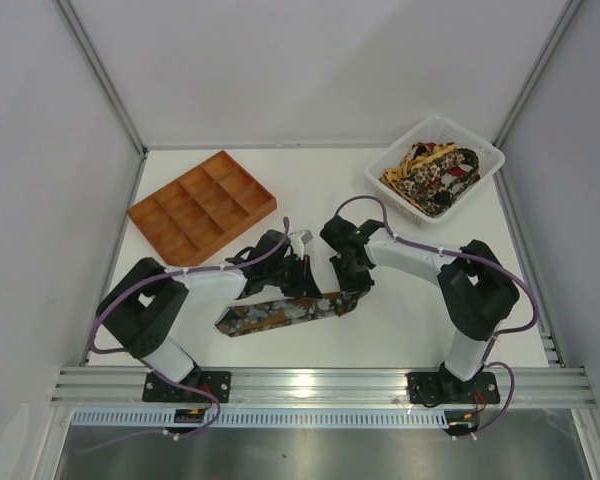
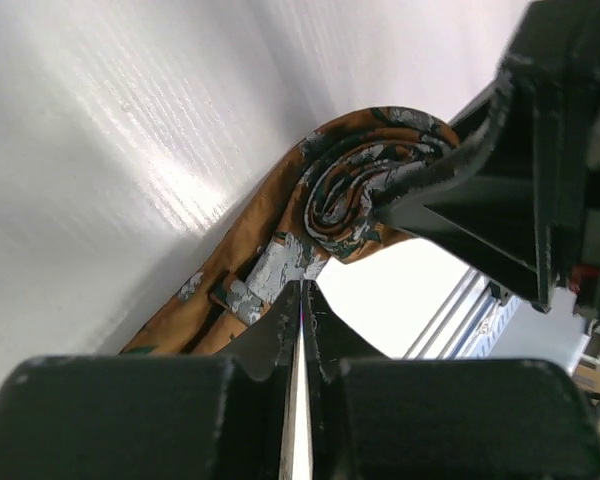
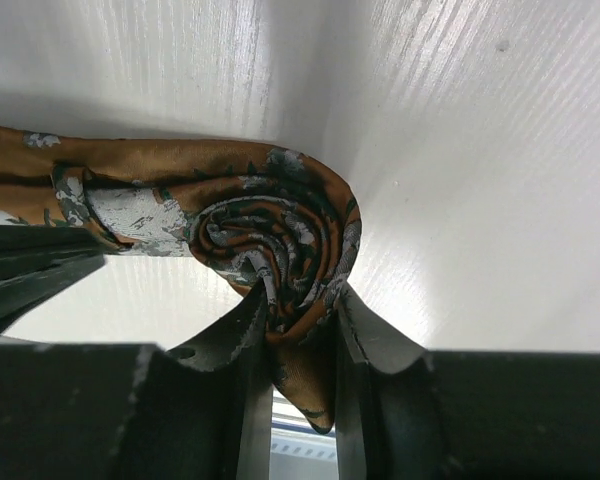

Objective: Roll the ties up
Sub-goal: Roll the tie

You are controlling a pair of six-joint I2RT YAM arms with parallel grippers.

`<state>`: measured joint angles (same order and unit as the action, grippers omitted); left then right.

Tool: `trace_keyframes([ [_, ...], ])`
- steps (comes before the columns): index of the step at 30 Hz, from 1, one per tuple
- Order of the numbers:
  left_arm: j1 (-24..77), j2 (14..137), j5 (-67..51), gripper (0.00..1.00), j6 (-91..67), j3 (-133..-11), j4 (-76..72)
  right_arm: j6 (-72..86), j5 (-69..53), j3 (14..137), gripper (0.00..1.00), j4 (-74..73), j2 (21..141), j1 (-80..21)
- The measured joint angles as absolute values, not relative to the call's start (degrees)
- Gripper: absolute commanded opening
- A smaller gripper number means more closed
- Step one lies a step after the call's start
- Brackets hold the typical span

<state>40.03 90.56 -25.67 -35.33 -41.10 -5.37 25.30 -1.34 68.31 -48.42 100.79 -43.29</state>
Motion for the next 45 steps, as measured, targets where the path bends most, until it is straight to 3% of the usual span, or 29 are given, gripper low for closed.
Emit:
trace_keyframes([
  [18,42.8,95.4,-32.6,0.05,-44.1,-39.7,-16.7,30.7,2.1,71.2,0.03,-51.3,102.8,-45.6],
  [32,42.9,94.9,-30.3,0.06,-43.9,-39.7,-14.9,31.5,-7.4,63.1,0.01,-44.5,93.8,-37.8],
  [45,42.9,96.2,-29.1,0.06,-43.5,-41.8,-14.2,32.7,-8.2,61.7,0.00,-42.2,95.0,-36.3],
])
